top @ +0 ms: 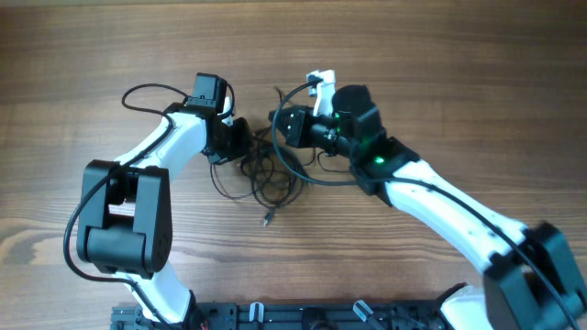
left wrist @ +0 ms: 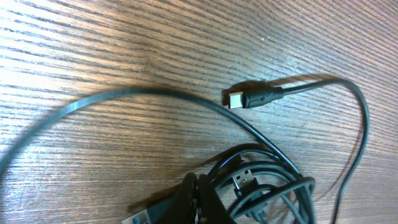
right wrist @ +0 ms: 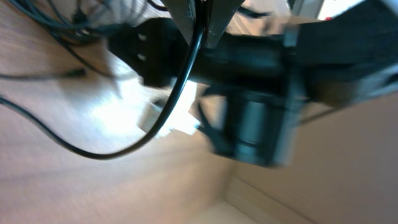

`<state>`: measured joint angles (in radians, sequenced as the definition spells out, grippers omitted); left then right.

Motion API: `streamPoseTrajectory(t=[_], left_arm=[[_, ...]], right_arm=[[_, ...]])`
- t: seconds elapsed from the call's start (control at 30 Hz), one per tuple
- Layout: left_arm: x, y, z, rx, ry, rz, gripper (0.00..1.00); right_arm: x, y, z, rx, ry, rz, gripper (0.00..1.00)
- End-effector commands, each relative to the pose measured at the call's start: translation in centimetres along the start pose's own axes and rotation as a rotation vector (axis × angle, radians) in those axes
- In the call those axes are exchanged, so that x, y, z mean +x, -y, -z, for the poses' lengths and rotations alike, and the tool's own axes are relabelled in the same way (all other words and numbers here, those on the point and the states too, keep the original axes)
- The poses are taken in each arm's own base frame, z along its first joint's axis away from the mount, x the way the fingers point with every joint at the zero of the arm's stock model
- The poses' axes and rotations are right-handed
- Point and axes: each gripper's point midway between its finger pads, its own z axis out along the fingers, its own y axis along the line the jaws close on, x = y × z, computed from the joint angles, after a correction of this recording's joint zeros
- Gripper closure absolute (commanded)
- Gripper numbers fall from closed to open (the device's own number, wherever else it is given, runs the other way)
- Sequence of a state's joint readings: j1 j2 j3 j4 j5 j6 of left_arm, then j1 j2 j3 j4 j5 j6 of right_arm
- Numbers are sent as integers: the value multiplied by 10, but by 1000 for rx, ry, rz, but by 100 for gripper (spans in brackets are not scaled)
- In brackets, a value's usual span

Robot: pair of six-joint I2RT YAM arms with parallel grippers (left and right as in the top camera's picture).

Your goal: Untangle cables

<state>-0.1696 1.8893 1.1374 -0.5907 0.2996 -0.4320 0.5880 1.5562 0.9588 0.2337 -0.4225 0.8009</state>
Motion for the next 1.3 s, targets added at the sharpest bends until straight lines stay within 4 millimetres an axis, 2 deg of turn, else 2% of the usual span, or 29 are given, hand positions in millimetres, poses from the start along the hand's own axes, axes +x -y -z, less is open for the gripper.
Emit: streamPoseTrajectory(t=[0.0,0.13,0.47,0.63,0.67,0.93,1.03,1.1,1.17,1.2,1.23,1.27], left_arm=[[4,-6,-7,-23,-15,6,96],[4,-6,-7,-23,-15,6,96],[2,-10,-7,-49,-1,7,96],[2,-10,-7,-49,-1,7,96],[2,-10,-7,-49,-1,7,96],[2,-10,-7,-49,0,6,96],[2,-10,-7,-49,-1,6,95],[0,-11,-6,-47,2,8,87],[-1,-6,-3,-13,-11,9,52],[1,3,-1,48,-37,-6,40],[6,19,4,160,-81,-27,34],[12,32,10,259,-120,-39,33]], right_arm=[[-24,-40,23,-87,89,100,95],[-48,-73,47,-153,199,186,95],[-92,-127,97,-220,471,452,96],[-116,-161,135,-272,666,567,95],[-125,-172,149,-283,740,591,95],[-157,-198,214,-257,1057,643,95],[-158,-199,218,-226,1086,696,96],[-158,-191,210,-187,1057,685,95],[-160,-176,200,-119,1019,662,96],[-160,-170,196,-89,1007,653,95],[-161,-163,192,-50,993,655,95],[-161,-159,191,-37,987,651,96]])
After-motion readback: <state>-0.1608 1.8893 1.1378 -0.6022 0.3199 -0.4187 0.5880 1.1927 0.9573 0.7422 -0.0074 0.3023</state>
